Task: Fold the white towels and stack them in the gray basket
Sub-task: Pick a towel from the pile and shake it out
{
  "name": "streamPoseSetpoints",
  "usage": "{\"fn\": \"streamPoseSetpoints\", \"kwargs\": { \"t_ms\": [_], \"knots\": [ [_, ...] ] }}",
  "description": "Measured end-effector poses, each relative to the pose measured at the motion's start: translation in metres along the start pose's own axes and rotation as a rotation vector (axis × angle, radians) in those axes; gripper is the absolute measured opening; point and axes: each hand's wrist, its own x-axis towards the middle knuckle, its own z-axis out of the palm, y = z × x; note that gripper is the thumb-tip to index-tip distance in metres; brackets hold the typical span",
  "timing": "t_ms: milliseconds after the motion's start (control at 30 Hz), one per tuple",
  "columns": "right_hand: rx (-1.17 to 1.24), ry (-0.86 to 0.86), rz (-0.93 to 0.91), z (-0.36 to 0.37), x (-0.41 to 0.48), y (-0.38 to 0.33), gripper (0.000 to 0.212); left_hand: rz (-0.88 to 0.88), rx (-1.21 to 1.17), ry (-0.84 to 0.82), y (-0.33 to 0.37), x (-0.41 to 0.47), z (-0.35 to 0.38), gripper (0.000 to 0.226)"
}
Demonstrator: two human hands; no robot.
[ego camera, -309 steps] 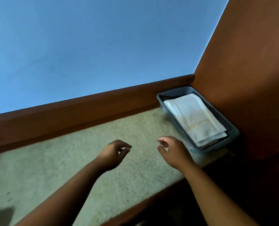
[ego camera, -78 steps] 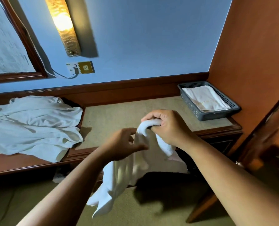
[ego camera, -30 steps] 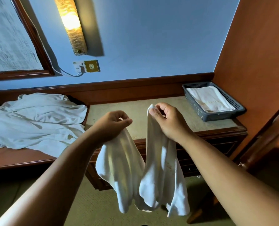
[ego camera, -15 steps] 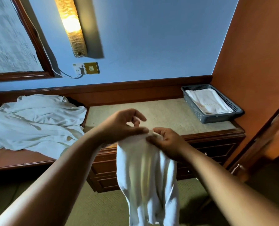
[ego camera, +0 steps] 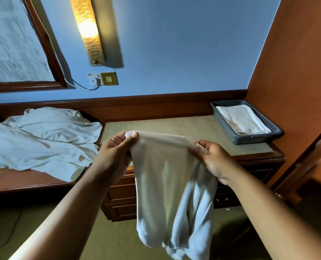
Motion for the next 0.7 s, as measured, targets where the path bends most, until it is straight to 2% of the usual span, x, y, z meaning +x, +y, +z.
{"fn": "streamPoseSetpoints", "kwargs": {
  "t_ms": [133, 200, 300, 467, 567, 700],
  "knots": [
    [-0.206, 0.337, -0.128, 0.003, -0.003, -0.006, 0.004, 0.037, 0.079, 0.109, 0.002, -0.006, 0.018, 0.026],
    [-0.209, 0.409, -0.279, 0.008, -0.01, -0.017, 0.004, 0.026, 0.156, 0.13, -0.002, -0.011, 0.026, 0.027],
    [-0.151, 0.309, -0.471, 0.022, -0.022, -0.034, 0.005, 0.019, 0.207, 0.127, -0.009, -0.018, 0.045, 0.02],
    [-0.087, 0.034, -0.534, 0.04, -0.034, -0.043, 0.022, 0.058, 0.13, 0.132, -0.01, -0.023, 0.073, 0.006],
    [-0.028, 0.011, -0.531, 0.041, -0.036, -0.042, 0.029, 0.078, 0.124, 0.105, -0.012, -0.023, 0.077, 0.008],
    [0.035, 0.078, -0.507, 0.04, -0.035, -0.045, 0.036, 0.112, 0.153, 0.056, -0.022, -0.027, 0.075, 0.017]
  ]
}}
